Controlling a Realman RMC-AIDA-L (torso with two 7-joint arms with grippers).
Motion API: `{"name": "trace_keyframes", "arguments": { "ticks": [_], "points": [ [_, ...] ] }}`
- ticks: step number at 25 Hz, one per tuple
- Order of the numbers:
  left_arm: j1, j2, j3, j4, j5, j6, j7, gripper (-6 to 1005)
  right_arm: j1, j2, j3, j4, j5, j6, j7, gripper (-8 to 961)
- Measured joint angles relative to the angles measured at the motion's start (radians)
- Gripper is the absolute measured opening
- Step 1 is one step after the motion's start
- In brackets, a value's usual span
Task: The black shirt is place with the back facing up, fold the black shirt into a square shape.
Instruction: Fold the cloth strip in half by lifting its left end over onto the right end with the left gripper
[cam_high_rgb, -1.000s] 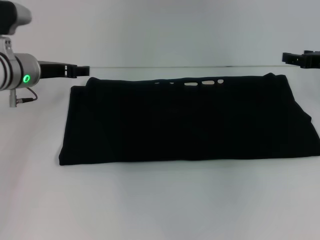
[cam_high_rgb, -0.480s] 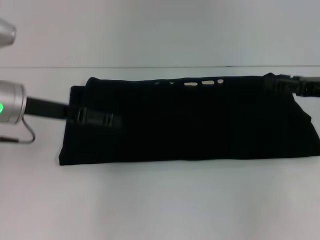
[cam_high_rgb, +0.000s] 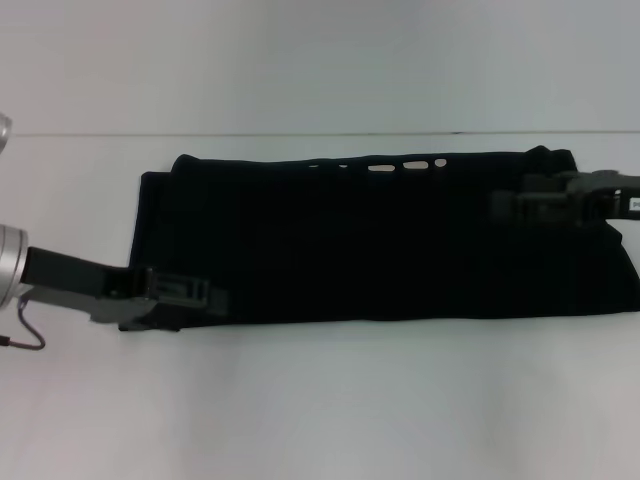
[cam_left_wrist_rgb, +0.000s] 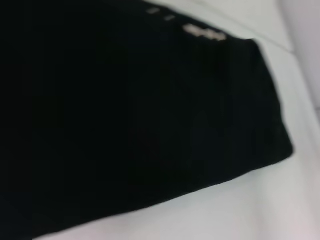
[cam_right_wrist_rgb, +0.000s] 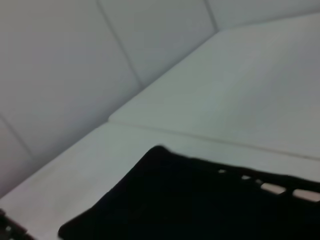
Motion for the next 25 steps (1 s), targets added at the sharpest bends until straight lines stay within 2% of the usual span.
{"name": "trace_keyframes", "arguments": {
  "ticks": [2,6,9,12,18,22,25],
  "points": [
    [-0.002,0.002,-0.001,-0.01,0.023,-0.006,-0.049,957,0.007,0.004,-0.028,-0.005,0.0,-0.009,-0.003,913],
    [-0.026,0.019,-0.018,-0.107,0.066,-0.049,-0.132,956,0.023,0.013,-0.047,-0.021,0.002,-0.016,-0.011,918],
    [-0.043,0.032,-0.032,-0.172,0.075,-0.087,-0.174,955,0.039,0.015,-0.048,-0.024,0.004,-0.011,-0.012,917],
    [-0.048,0.037,-0.056,-0.195,0.076,-0.118,-0.222,953,0.053,0.015,-0.05,-0.025,0.003,-0.01,-0.012,916],
    [-0.041,0.049,-0.149,-0.252,0.077,-0.136,-0.332,952,0.065,0.014,-0.052,-0.025,0.003,-0.001,-0.013,915],
    [-0.02,0.048,-0.228,-0.259,0.075,-0.144,-0.393,952,0.066,0.014,-0.047,-0.025,0.005,0.0,-0.013,915],
    [-0.009,0.048,-0.252,-0.259,0.076,-0.176,-0.398,951,0.066,0.016,-0.044,-0.025,0.007,0.002,-0.013,916]
  ]
}}
